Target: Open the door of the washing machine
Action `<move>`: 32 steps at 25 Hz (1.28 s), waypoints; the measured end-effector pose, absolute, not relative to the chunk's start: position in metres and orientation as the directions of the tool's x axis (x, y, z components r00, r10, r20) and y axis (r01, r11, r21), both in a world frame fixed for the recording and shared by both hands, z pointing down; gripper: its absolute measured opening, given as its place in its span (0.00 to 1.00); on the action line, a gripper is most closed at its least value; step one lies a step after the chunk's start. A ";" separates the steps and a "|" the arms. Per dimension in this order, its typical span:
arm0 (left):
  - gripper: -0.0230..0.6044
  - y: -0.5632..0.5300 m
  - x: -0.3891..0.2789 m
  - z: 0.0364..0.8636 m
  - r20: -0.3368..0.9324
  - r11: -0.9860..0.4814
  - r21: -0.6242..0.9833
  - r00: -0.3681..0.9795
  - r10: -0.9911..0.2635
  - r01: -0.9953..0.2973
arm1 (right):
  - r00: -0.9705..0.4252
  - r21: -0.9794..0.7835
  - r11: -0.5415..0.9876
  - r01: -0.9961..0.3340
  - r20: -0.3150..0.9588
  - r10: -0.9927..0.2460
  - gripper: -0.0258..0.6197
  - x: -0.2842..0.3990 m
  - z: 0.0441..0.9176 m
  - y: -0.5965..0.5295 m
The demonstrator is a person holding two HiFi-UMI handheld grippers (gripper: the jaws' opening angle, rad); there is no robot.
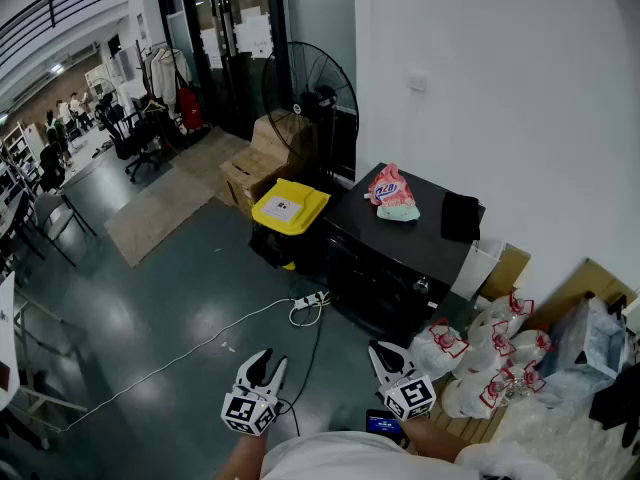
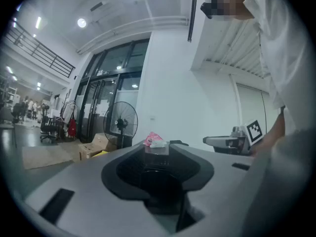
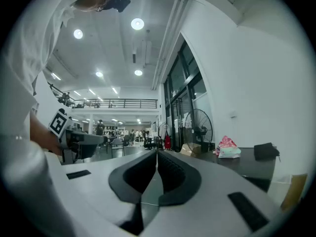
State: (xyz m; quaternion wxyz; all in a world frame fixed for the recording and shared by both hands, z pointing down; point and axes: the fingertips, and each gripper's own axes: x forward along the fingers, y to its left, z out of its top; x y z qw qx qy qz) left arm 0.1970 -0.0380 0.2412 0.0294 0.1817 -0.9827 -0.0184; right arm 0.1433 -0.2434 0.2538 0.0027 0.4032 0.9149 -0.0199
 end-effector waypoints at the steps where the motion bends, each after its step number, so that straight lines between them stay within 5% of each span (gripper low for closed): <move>1: 0.28 -0.038 0.198 0.238 0.048 0.935 0.041 -0.934 -0.353 -0.351 | -0.683 -0.032 0.682 0.731 -0.021 0.730 0.09 0.146 0.253 -0.246; 32: 0.24 -0.050 0.210 0.231 0.021 0.914 0.066 -0.916 -0.401 -0.399 | -0.698 -0.090 0.693 0.715 -0.034 0.716 0.09 0.166 0.253 -0.250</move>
